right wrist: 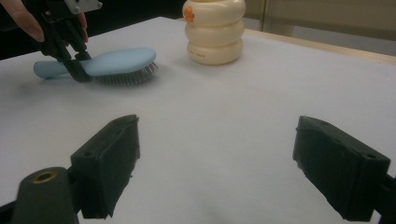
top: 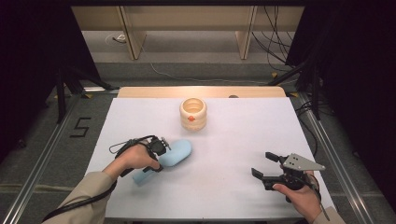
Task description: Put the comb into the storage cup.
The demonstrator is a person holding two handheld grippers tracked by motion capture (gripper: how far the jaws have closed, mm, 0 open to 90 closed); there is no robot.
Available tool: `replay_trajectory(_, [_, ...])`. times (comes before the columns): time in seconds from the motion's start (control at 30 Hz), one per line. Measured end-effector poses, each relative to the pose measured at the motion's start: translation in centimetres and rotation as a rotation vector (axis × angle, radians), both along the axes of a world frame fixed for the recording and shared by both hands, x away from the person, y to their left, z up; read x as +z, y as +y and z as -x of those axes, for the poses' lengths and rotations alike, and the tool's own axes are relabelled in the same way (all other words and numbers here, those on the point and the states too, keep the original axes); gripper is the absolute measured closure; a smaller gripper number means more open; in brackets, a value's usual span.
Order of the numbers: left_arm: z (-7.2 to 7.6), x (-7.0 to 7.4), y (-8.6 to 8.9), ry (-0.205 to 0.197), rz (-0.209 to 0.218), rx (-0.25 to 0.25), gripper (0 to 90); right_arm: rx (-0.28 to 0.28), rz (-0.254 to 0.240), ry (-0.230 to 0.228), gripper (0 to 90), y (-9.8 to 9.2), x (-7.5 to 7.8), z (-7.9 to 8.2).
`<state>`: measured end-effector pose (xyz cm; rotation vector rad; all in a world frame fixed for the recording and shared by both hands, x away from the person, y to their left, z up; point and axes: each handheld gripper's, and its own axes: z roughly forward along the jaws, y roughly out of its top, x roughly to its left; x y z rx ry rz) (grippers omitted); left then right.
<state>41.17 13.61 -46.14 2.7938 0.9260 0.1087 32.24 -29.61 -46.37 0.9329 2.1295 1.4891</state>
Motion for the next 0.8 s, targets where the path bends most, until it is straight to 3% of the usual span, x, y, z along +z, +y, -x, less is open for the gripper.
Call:
replay_trajectory(0.47, [0.3, 0.3, 0.1, -0.02, 0.044, 0.049, 69.5, -0.002, 0.0, 0.001, 15.6, 0.0, 0.0, 0.0])
replay_trajectory(0.63, [0.7, 0.8, 0.0, -0.054, 0.091, 0.068, 69.6, -0.002, 0.0, 0.001, 15.6, 0.0, 0.0, 0.0])
replay_trajectory(0.8, [1.1, 1.5, 0.0, -0.114, 0.144, 0.076, 69.6, -0.002, 0.002, 0.001, 15.6, 0.0, 0.0, 0.0])
